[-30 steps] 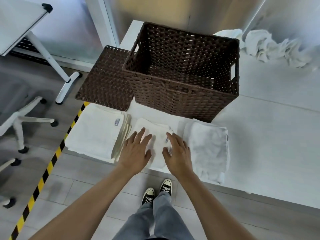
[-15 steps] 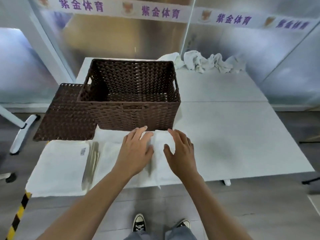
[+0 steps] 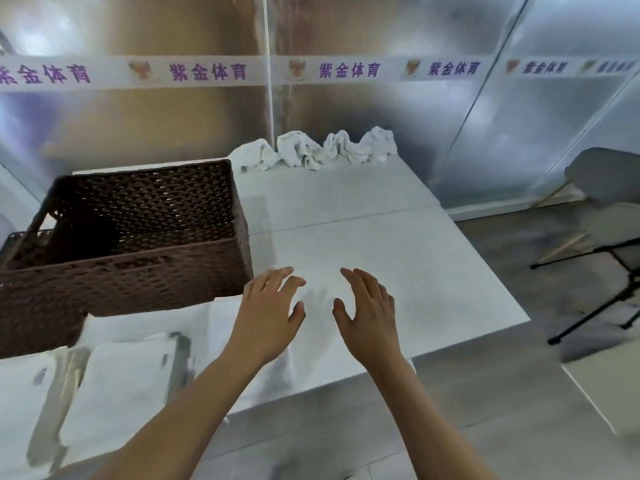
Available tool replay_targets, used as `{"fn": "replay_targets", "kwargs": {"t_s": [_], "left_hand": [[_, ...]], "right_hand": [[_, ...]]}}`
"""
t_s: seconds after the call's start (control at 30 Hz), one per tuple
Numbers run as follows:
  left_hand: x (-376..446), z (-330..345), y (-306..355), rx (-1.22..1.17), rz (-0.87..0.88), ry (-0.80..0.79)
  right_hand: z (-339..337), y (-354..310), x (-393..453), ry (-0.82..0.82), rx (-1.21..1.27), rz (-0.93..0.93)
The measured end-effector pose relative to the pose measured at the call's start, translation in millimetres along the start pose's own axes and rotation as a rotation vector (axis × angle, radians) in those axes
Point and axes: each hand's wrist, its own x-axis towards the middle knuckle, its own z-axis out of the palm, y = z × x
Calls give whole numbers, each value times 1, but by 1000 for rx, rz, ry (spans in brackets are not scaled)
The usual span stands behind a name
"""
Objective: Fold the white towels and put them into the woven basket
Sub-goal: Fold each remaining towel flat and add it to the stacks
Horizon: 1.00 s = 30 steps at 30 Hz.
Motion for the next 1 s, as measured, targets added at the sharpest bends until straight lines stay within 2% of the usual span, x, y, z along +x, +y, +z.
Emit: {"fn": "replay_targets", "kwargs": {"t_s": [0.4,0.77,1.0], "left_hand": [[59,76,106,-19,-37,-51],[174,129,115,-41,-86,-50],[269,154,118,-37,-82,-84]], "right_hand": [[-66,136,45,-12,37,82],[-65,209,149,-95,-21,97],[-77,261,221,-67,-56,120]]}}
